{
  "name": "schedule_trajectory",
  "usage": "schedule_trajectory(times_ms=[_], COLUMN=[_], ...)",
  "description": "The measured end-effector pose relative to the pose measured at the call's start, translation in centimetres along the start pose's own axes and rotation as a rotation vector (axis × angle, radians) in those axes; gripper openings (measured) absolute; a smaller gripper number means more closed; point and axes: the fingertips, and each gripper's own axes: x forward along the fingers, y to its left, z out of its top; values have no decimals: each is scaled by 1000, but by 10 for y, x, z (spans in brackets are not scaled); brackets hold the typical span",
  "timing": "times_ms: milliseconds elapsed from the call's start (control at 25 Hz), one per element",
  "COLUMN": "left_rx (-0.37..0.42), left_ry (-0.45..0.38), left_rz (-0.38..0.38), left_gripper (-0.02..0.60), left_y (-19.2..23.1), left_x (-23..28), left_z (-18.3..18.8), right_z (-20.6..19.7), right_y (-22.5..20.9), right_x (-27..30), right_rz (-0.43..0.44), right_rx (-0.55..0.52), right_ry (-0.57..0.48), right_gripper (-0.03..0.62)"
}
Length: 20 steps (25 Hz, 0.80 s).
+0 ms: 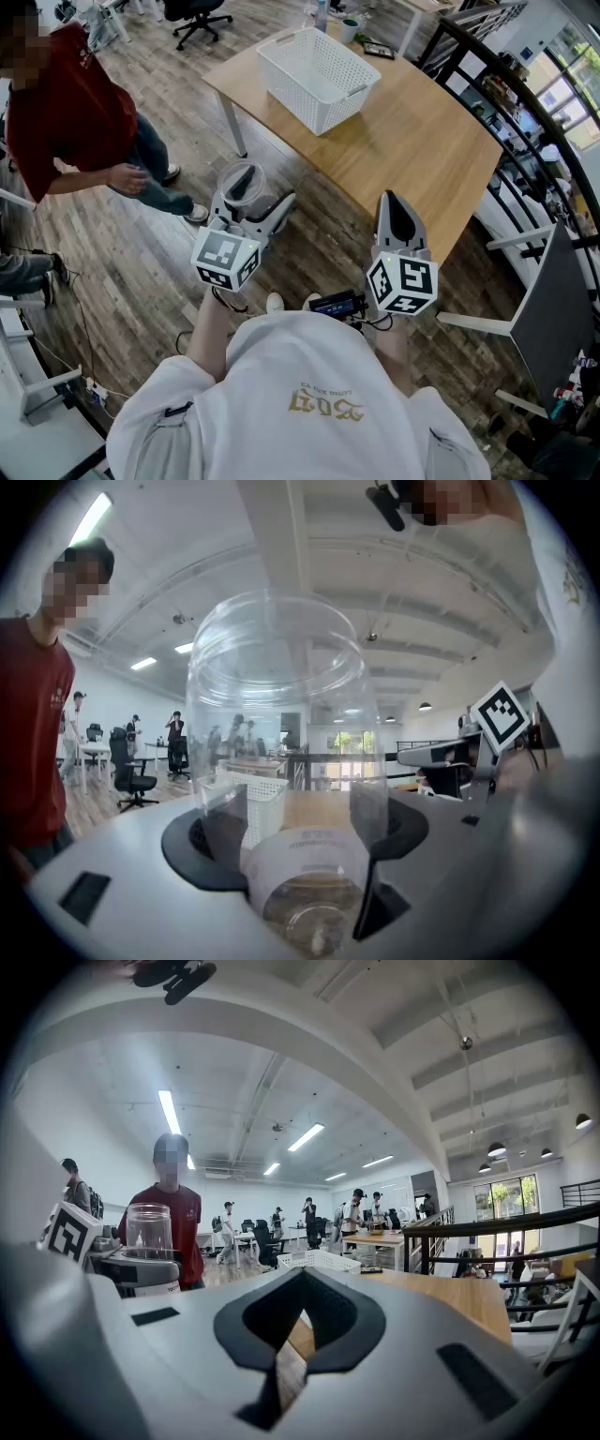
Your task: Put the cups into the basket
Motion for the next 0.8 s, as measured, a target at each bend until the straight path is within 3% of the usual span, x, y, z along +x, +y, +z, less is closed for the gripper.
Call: schedule_trajectory(times_ms=[520, 800], left_rx=[-35, -35], left_ry=[36, 30], left_rz=[35, 55], left_gripper=[347, 350], left_y=[-9, -19], left_x=[-5, 3], left_z=[-6, -1], right_z=[-6, -3], right_y=[3, -17], right_x=[4, -8], right_rz=[80, 76], right_rx=[39, 32], right_ry=[2, -13], right_gripper=[11, 11])
